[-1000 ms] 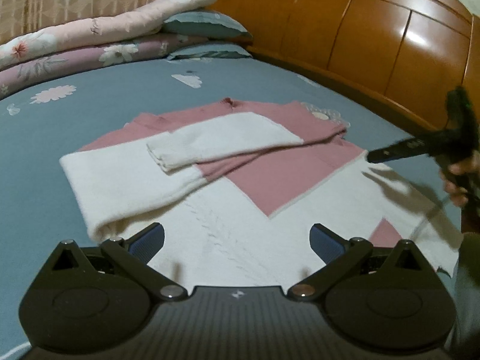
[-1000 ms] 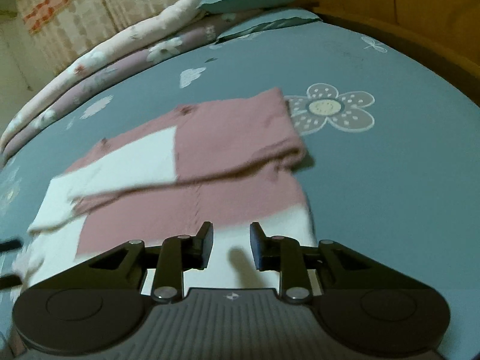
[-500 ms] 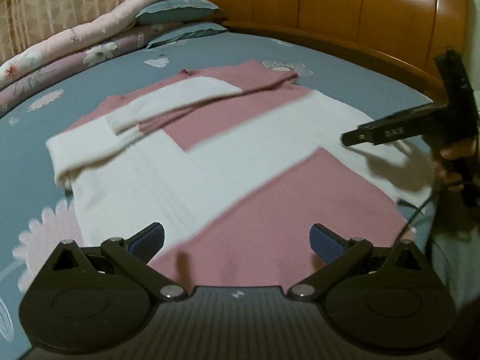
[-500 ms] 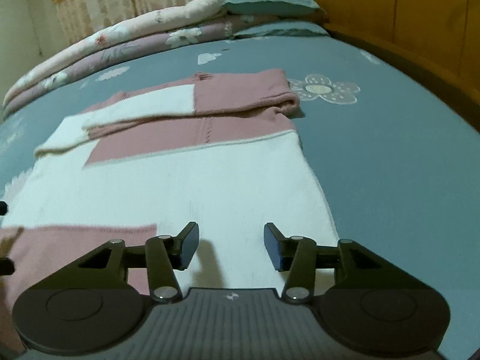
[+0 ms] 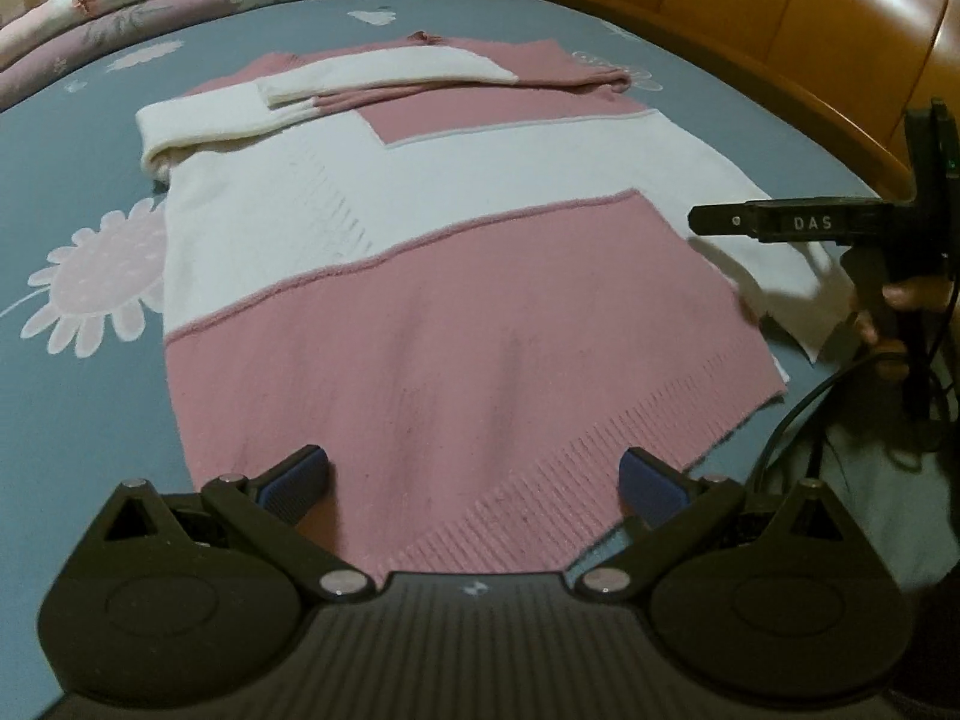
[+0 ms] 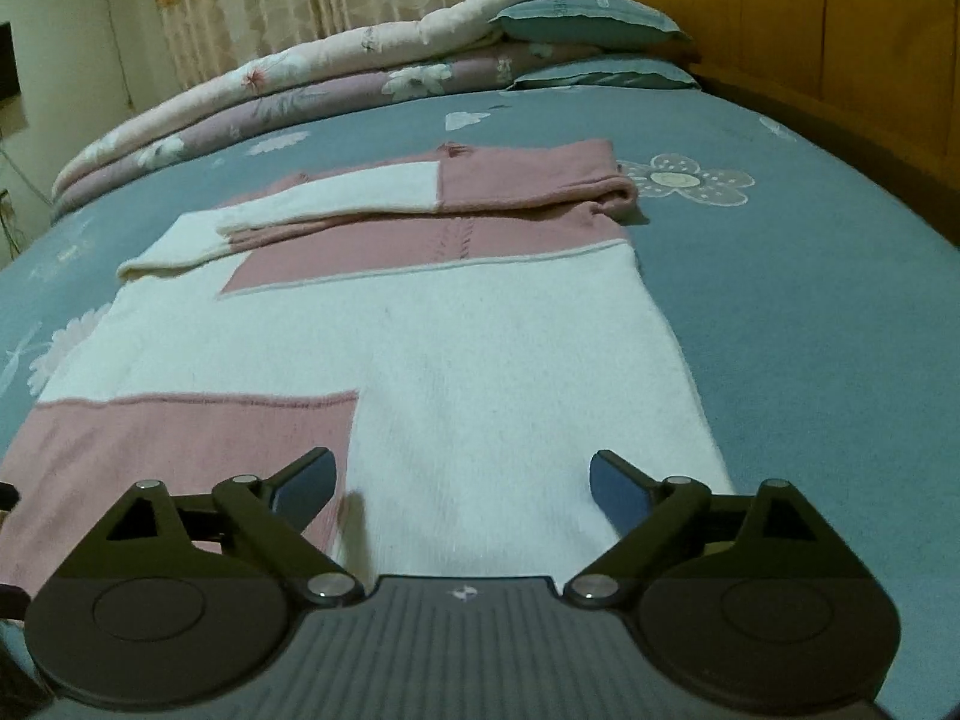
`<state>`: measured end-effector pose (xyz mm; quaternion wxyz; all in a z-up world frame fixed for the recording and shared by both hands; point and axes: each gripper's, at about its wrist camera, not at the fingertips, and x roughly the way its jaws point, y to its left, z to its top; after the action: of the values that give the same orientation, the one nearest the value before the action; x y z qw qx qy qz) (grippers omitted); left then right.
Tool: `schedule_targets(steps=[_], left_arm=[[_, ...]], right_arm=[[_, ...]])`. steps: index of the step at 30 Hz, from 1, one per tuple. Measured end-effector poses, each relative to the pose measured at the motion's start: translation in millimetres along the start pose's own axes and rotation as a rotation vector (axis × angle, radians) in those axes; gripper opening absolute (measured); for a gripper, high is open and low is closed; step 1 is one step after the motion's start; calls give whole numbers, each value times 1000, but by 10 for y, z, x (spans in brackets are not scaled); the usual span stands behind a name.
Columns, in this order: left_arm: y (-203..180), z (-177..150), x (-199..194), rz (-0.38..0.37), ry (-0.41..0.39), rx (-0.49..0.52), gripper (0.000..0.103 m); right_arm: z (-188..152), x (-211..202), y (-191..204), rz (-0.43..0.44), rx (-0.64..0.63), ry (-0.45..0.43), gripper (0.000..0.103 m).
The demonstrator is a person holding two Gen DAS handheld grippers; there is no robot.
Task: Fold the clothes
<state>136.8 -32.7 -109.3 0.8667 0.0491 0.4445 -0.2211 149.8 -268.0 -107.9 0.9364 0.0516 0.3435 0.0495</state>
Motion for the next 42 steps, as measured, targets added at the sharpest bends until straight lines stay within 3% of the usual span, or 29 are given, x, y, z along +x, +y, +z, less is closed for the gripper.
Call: schedule_targets(steps=[5, 11, 13, 24, 32, 36, 42], left_arm=[[-159, 227, 69, -36, -46, 48, 102], [-502, 426, 286, -113, -61, 109, 102], [-540, 386, 367, -134, -39, 98, 102], [-388, 98, 265, -184, -117, -45, 102], [-450, 82, 166, -136, -64, -54, 102], [-333, 171, 38, -94, -101, -51, 102], [6, 179, 102, -62, -81, -187, 102]], right_arm=[[19, -192, 113, -23, -89, -31, 100], [-155, -115, -10, -63, -86, 44, 101], [-204, -109, -25, -62, -86, 43, 103], [-274, -72, 33, -95, -101, 35, 103], [-274, -79, 19, -93, -96, 25, 103], [-271, -81, 9, -90, -94, 21, 103], [-272, -83, 7, -91, -93, 16, 103]])
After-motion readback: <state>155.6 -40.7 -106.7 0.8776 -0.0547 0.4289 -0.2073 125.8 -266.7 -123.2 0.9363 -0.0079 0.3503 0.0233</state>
